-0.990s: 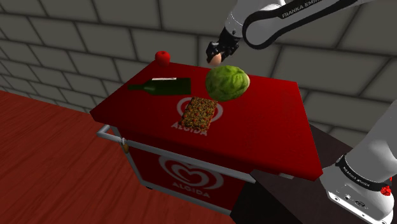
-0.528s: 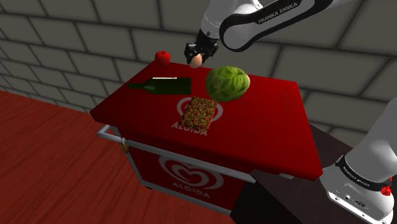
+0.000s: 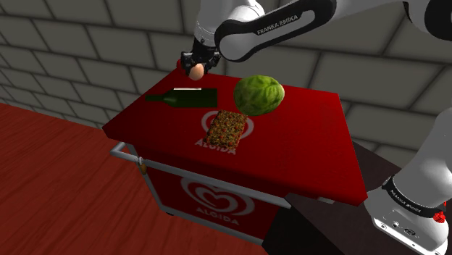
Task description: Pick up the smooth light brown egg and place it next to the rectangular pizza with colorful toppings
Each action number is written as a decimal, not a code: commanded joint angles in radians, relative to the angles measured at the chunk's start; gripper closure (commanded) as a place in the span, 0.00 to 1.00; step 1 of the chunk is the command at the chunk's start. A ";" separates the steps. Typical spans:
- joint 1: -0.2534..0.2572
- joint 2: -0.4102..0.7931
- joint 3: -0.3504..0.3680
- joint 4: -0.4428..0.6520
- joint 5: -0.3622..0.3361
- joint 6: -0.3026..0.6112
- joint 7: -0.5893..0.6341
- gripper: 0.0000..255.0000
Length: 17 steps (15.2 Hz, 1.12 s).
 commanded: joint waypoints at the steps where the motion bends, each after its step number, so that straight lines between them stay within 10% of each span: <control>1: 0.016 0.031 -0.003 0.028 -0.012 0.000 0.022 1.00; 17: 0.032 0.114 -0.036 -0.060 -0.066 0.168 0.090 1.00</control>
